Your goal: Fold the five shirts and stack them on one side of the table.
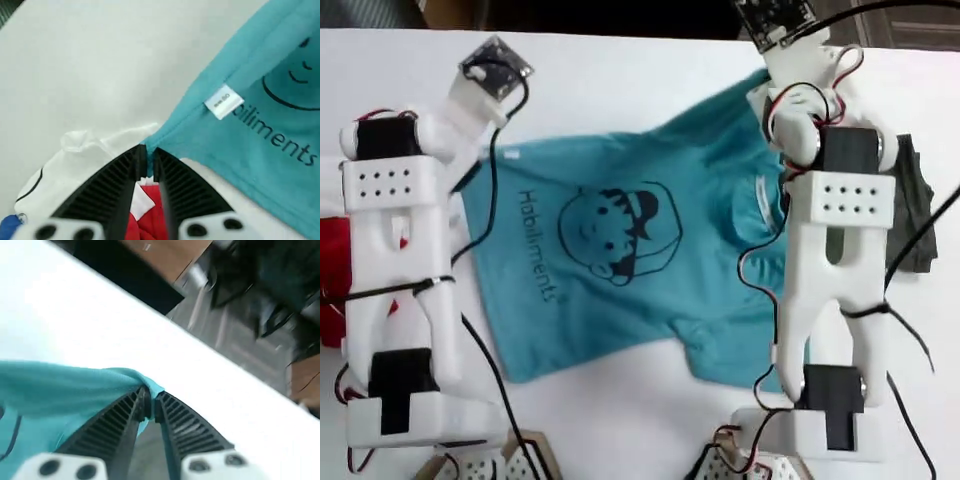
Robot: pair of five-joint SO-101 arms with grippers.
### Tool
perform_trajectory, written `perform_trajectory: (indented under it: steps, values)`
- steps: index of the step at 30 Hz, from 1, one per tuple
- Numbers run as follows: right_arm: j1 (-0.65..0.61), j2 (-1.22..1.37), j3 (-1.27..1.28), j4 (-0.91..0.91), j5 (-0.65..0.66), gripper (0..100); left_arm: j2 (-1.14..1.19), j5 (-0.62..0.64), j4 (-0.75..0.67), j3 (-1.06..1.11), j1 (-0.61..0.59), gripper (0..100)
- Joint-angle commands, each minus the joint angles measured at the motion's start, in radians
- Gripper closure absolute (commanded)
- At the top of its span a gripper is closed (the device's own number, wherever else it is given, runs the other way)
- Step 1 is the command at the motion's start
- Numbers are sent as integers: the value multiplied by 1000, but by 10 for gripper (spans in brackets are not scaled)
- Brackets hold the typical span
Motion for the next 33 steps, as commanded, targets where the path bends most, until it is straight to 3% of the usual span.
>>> perform_trajectory:
  steps: [1,9,18,26,33]
  values:
    - [10,2,-6,81,2,979,-2,-37,118,-42,8,974]
    - [7,-44,-6,280,3,979,-6,-118,316,-41,6,974]
    - [10,-148,26,564,8,979,-9,-124,325,154,6,974]
    - [13,-355,454,443,66,978,-149,-126,301,358,11,974]
    - [13,-587,726,404,114,978,-362,-175,216,682,25,974]
